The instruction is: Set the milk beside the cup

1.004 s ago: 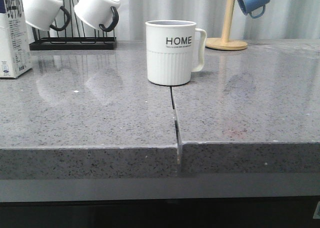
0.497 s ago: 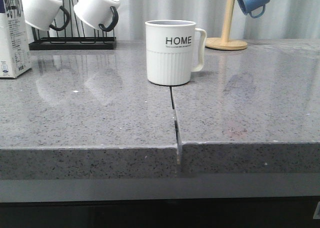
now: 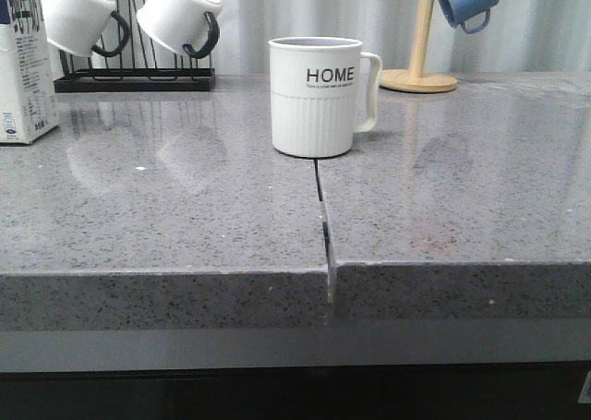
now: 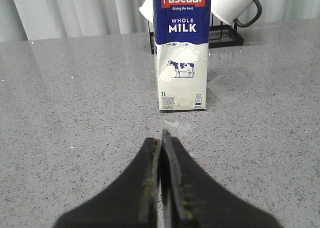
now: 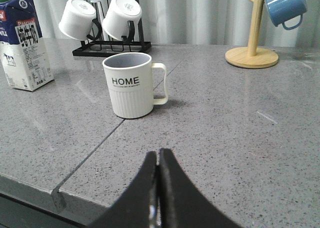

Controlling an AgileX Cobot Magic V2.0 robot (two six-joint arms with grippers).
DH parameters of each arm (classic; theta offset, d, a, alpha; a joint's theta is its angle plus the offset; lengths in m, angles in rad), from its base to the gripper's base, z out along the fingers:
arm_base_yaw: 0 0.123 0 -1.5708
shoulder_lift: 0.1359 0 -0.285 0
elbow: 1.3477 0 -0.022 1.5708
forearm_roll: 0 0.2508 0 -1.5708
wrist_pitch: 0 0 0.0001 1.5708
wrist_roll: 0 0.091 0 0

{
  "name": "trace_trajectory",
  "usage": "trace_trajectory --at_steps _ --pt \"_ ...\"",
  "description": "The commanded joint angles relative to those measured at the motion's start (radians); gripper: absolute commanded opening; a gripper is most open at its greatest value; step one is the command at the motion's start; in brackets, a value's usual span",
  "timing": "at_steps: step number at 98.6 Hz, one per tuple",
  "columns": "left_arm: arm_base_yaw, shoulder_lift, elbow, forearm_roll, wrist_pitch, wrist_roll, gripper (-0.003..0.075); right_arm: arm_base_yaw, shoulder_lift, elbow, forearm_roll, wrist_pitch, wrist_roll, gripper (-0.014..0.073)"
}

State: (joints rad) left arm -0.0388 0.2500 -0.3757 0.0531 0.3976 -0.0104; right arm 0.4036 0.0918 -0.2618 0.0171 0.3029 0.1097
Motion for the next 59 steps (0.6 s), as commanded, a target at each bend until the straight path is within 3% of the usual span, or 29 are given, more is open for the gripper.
trace_trajectory --at_steps 1,6,13,20,30,37,59 --pt "0.001 0.075 -0.047 -0.014 -0.117 -0.002 -0.0018 -0.001 0.008 -0.025 -0.008 -0.082 -0.005 -0.0069" --pt "0.001 0.107 -0.048 -0.029 -0.149 -0.002 0.0006 -0.001 0.008 -0.025 -0.008 -0.082 -0.005 -0.0069" --pt "0.000 0.148 -0.048 -0.032 -0.196 -0.002 0.0107 -0.001 0.008 -0.025 -0.008 -0.082 -0.005 -0.0069" --pt "0.000 0.190 -0.049 -0.034 -0.242 -0.002 0.0282 -0.001 0.008 -0.025 -0.008 -0.082 -0.005 -0.0069" --pt "0.000 0.254 -0.049 -0.053 -0.342 -0.002 0.0589 -0.001 0.008 -0.025 -0.008 -0.082 -0.005 -0.0069" --pt "0.000 0.294 -0.058 -0.064 -0.398 -0.002 0.0713 -0.001 0.008 -0.025 -0.008 -0.082 -0.005 -0.0069" --pt "0.000 0.453 -0.133 -0.085 -0.475 -0.002 0.0644 -0.001 0.008 -0.025 -0.008 -0.082 -0.005 -0.0069"
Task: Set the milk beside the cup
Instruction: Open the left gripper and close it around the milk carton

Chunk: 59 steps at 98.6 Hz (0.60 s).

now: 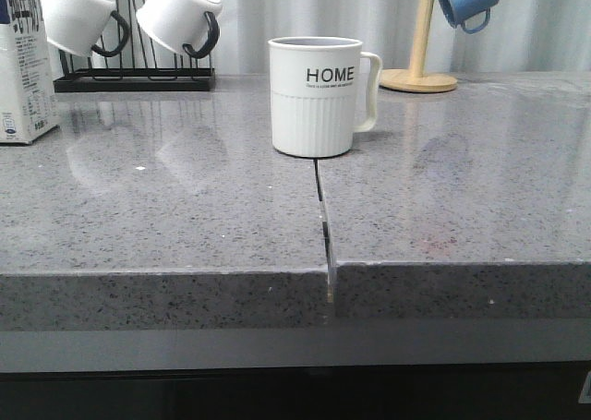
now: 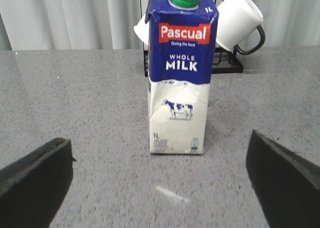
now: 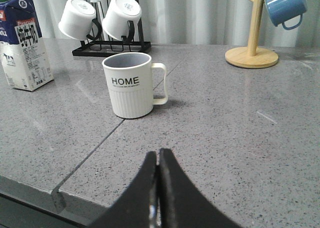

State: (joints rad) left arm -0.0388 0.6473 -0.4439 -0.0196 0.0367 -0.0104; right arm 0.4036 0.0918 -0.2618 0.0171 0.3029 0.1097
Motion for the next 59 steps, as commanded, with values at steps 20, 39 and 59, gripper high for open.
trace_trajectory --at_steps 20,39,59 --pt "-0.029 0.226 -0.165 -0.052 -0.162 -0.002 0.0640 -0.001 0.008 -0.025 -0.008 -0.082 -0.005 -0.0069" --pt "-0.065 0.382 -0.258 -0.063 -0.209 -0.002 0.0640 -0.001 0.008 -0.025 -0.008 -0.082 -0.005 -0.0069" --pt "-0.065 0.511 -0.337 -0.064 -0.243 -0.002 0.0640 -0.001 0.008 -0.025 -0.008 -0.082 -0.005 -0.0069"
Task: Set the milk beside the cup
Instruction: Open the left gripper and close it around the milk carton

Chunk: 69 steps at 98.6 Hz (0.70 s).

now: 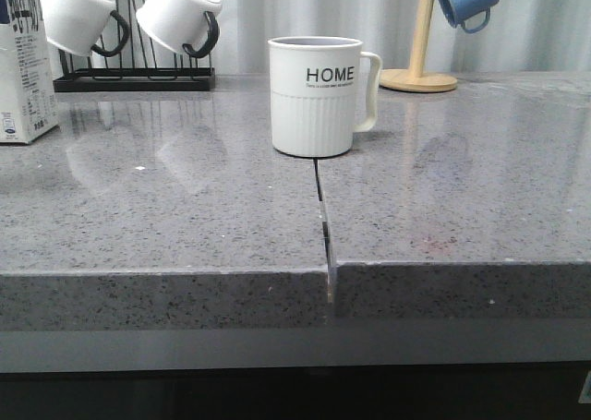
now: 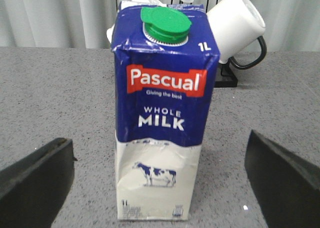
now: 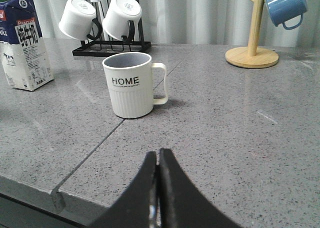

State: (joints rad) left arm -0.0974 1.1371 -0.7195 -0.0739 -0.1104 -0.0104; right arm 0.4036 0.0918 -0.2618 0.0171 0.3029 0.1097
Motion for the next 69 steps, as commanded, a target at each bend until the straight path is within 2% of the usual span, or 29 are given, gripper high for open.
trace_trajectory --at_steps 1,55,69 --pt "-0.006 0.029 -0.065 -0.010 -0.096 -0.002 0.0640 -0.001 0.008 -0.025 -0.008 -0.082 -0.005 -0.0069" --pt "-0.006 0.239 -0.196 -0.036 -0.176 -0.002 0.0640 -0.001 0.008 -0.025 -0.008 -0.082 -0.005 -0.0069" --pt "-0.006 0.280 -0.207 -0.036 -0.236 -0.011 0.0638 -0.001 0.008 -0.025 -0.008 -0.082 -0.005 -0.0069"
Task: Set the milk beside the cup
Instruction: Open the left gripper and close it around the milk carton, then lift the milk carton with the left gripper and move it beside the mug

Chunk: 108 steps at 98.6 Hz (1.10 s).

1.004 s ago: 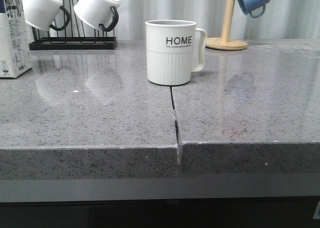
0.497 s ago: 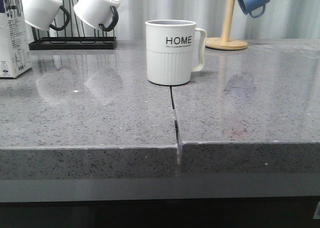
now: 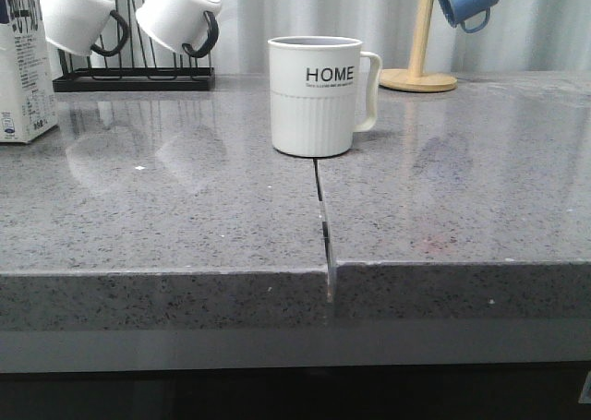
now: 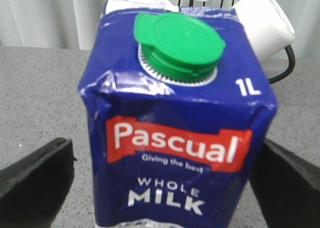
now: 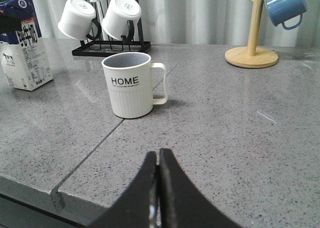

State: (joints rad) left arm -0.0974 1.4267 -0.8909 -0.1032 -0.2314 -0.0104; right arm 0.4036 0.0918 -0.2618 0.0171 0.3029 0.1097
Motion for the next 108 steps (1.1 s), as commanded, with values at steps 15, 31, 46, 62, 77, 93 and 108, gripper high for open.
trace_trajectory --at_steps 15,31,46,62,77,93,108 --pt "-0.005 0.022 -0.036 -0.007 -0.149 -0.011 0.0589 -0.001 0.008 -0.025 -0.008 -0.082 -0.005 -0.0069" --pt "-0.005 0.024 -0.036 -0.011 -0.152 -0.011 0.0386 -0.001 0.008 -0.025 -0.008 -0.082 -0.005 -0.0069" --pt "-0.005 0.024 -0.036 -0.014 -0.152 -0.011 0.0235 -0.001 0.008 -0.025 -0.008 -0.082 -0.005 -0.0069" --pt "-0.019 -0.008 -0.036 -0.045 -0.151 -0.011 0.0225 -0.001 0.008 -0.025 -0.008 -0.082 -0.005 -0.0069" --pt "-0.064 -0.053 -0.036 -0.167 -0.159 0.046 0.0225 -0.001 0.008 -0.025 -0.008 -0.082 -0.005 -0.0069" --pt "-0.175 -0.085 -0.036 -0.448 -0.184 0.366 0.0223 -0.001 0.008 -0.025 -0.008 -0.082 -0.005 -0.0069" --pt "-0.296 -0.088 -0.036 -0.658 -0.242 0.549 0.0223 -0.001 0.008 -0.025 -0.008 -0.082 -0.005 -0.0069"
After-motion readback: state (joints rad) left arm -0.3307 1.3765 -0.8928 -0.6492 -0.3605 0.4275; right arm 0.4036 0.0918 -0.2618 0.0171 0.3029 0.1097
